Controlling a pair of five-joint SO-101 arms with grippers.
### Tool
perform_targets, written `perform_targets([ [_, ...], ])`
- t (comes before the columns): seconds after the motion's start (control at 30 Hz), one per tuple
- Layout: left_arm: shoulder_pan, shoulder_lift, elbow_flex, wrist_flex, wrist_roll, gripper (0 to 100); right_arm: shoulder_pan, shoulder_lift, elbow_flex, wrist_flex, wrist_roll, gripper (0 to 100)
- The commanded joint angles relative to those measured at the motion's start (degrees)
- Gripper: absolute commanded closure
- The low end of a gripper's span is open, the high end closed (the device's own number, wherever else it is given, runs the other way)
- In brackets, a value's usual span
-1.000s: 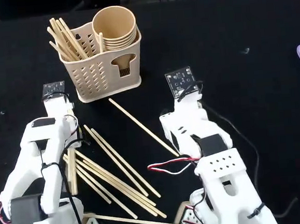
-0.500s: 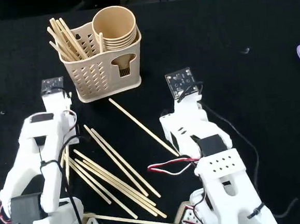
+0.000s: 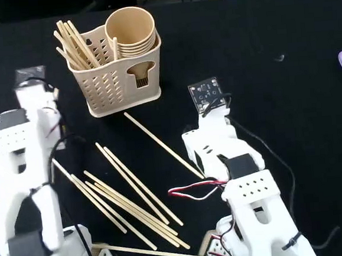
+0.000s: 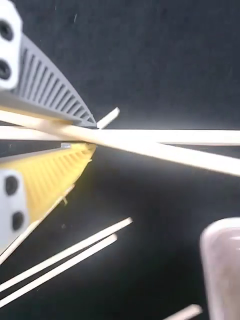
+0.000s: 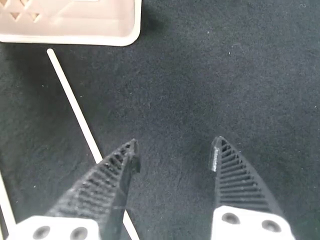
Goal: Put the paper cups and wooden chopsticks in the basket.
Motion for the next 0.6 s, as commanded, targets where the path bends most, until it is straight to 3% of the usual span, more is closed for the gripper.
perform_targets([
  [0.0, -3.82, -10.55, -1.1, -4.31, -2.02, 97, 0.88, -1.8, -0.31, -1.14, -0.26, 76.2],
  [0.17, -4.26, -18.64, 10.68, -18.29, -1.49, 97, 0.88, -1.8, 0.04, -1.14, -0.44, 76.2],
  [0.37, -2.59, -24.88, 25.01, -35.08, 8.09, 97, -1.93, -1.8, 2.77, -4.92, -0.18, 76.2],
  [0.57, -1.54, -29.71, 25.1, -38.68, 14.24, 97, -3.43, -1.8, 4.26, -6.68, -0.09, 76.2],
])
